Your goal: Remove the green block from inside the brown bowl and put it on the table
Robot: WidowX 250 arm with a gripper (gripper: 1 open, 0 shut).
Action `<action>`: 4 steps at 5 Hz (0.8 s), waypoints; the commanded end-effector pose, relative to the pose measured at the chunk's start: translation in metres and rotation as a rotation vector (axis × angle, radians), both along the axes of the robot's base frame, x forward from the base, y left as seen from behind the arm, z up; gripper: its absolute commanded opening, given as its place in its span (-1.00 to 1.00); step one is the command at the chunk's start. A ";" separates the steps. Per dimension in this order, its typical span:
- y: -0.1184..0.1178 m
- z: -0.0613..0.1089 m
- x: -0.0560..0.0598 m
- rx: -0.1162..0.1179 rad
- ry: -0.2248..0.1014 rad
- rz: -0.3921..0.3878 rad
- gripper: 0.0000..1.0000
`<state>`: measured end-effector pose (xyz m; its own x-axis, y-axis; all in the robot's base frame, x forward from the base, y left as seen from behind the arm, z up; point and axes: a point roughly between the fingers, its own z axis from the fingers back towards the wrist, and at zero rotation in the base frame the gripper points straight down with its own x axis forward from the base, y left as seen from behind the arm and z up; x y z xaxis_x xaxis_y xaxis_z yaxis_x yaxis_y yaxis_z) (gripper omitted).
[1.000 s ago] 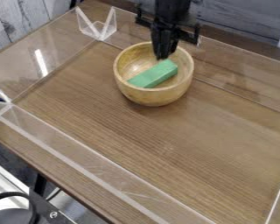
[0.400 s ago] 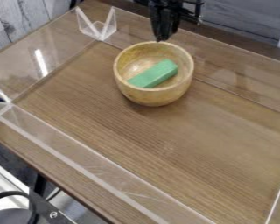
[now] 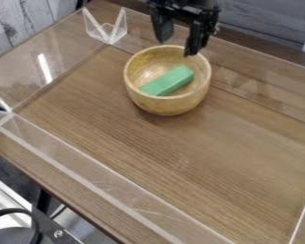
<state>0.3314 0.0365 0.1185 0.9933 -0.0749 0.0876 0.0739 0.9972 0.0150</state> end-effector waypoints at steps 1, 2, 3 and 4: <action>0.005 0.004 0.007 0.007 -0.035 0.007 1.00; 0.008 -0.010 0.009 0.011 -0.010 0.008 1.00; 0.010 -0.023 0.010 0.015 0.012 0.009 1.00; 0.011 -0.033 0.013 0.020 0.029 0.010 1.00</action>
<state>0.3366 0.0447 0.0675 0.9977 -0.0680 -0.0016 0.0680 0.9975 0.0165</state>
